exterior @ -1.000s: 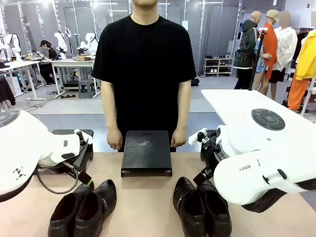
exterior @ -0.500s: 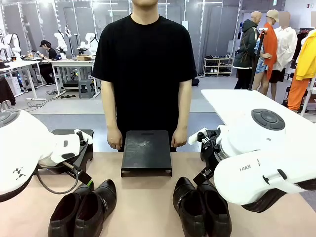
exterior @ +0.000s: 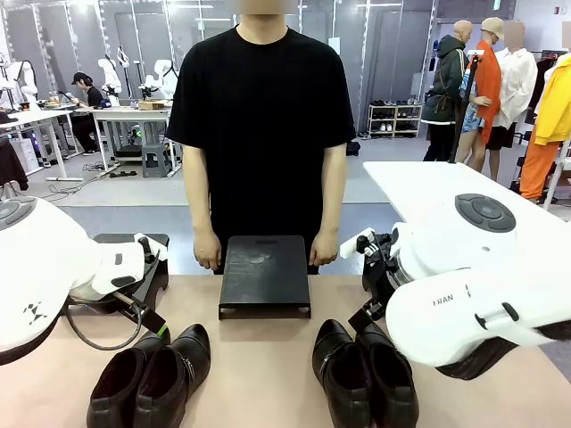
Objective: Place the shoes on the stand as instructed by the person.
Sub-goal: Pick up one pair of Shoes and place it on the Shoes Stand indicated by the person.
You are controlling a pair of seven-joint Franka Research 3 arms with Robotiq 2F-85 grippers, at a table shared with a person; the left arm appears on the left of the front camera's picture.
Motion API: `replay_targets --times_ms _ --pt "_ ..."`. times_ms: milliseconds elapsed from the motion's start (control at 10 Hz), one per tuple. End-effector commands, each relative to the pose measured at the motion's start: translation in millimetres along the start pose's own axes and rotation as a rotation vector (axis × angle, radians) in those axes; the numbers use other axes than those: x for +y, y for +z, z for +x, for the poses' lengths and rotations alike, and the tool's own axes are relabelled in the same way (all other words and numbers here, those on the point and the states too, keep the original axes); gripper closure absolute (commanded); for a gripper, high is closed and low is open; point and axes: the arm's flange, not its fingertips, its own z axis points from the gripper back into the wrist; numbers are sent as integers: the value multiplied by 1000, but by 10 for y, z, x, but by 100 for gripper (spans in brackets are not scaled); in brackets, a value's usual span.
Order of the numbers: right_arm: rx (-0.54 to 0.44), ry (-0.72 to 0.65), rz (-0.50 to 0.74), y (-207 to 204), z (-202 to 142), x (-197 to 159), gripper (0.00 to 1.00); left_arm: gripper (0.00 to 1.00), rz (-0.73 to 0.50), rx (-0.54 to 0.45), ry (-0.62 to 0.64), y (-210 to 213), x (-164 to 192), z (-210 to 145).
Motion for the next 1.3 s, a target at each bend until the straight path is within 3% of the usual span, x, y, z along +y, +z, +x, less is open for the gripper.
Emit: replay_targets --times_ms 0,300,500,700,900,1200 --pt "-15 12 40 246 228 -142 0 0 -91 22 -2 230 116 168" --pt "-25 -53 151 684 460 -420 0 0 -305 -52 53 831 382 387" --pt "-21 -169 427 1017 400 -799 0 0 -550 -99 84 1315 715 315" --pt "-55 -286 667 1359 40 -1303 0 0 -770 -228 166 1753 1282 -131" --pt "-163 -397 847 1599 -539 -1735 0 0 -899 -363 324 1980 1770 -842" --pt "-317 -589 850 1908 -1552 -2198 0 0 -878 -590 530 2236 2192 -1935"
